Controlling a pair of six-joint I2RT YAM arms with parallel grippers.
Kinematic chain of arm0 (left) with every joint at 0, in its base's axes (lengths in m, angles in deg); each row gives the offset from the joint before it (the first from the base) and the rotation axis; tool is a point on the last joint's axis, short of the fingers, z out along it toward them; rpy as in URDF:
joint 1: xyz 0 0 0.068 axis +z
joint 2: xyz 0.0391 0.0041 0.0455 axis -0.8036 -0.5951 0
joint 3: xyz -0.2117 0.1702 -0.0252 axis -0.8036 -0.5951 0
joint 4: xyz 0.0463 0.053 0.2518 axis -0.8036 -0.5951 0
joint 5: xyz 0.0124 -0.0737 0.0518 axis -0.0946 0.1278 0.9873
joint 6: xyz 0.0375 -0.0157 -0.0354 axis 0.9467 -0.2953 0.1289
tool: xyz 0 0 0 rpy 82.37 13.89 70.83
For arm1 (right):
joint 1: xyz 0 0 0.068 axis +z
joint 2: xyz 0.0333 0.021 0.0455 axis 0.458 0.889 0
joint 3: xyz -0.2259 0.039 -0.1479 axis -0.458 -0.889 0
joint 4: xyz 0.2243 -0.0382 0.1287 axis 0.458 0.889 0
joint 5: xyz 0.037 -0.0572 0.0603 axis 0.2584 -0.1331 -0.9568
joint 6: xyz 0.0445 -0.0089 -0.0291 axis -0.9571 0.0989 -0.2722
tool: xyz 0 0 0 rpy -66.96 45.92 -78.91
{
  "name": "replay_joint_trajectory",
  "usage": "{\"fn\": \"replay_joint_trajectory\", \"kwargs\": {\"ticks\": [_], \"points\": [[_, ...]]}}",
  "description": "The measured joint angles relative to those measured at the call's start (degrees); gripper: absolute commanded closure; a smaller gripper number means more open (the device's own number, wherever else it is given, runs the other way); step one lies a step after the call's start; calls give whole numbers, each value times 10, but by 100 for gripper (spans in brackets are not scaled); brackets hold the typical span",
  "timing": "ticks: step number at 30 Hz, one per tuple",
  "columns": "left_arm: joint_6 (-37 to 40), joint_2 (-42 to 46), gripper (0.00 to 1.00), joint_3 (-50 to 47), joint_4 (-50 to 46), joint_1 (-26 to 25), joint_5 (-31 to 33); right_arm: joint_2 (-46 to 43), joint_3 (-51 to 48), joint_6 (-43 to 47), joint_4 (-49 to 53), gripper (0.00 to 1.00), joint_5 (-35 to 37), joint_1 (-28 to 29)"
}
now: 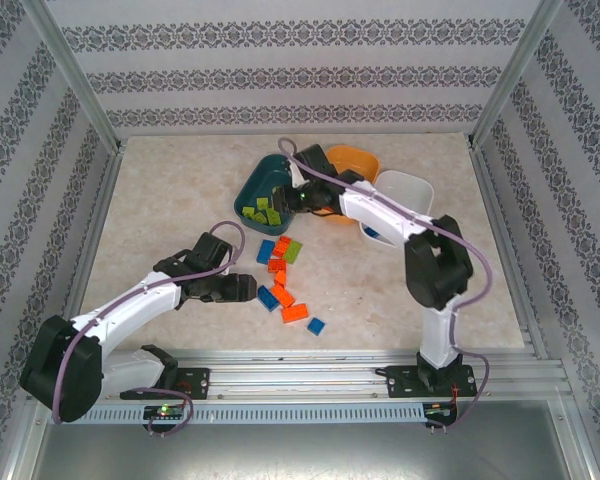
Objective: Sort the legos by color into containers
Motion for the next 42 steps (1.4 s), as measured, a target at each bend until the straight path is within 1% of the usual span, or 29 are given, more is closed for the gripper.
{"fn": "replay_joint_trajectory", "kwargs": {"ticks": [2,4,9,12,14,15,18,21,23,26,30,33,36,42], "points": [[-2,7,23,0,0,0,0,45,45,-4,-2,55,-9,-11],[-7,16,23,-3,0,0,0,68,64,-7,-3,53,-14,-17],[-15,28,22,-14,0,0,0,58,52,-4,-1,50,-13,-26],[-18,25,22,-17,2,0,0,10,-6,6,-3,50,-11,-24],[-22,17,22,-17,7,0,-1,-43,-68,13,-3,49,-11,-23],[-24,12,22,-17,10,0,-1,-68,-96,17,-2,48,-11,-22],[-29,-4,22,-17,21,0,-5,-155,-187,31,15,39,-5,-11],[-35,-11,22,-17,31,0,-8,-238,-281,41,36,33,8,19],[-40,-15,22,-17,40,1,-13,-287,-344,43,56,30,20,50],[-53,-23,22,-17,59,4,-23,-333,-406,45,84,28,39,97],[-85,-24,22,-32,112,5,-48,-370,-447,53,105,28,61,144],[-108,-25,22,-52,144,5,-66,-374,-456,66,115,28,77,177],[-121,-26,22,-63,156,5,-76,-366,-458,75,115,28,88,209],[-129,-16,21,-65,157,6,-77,-312,-458,87,114,29,107,242]]}}
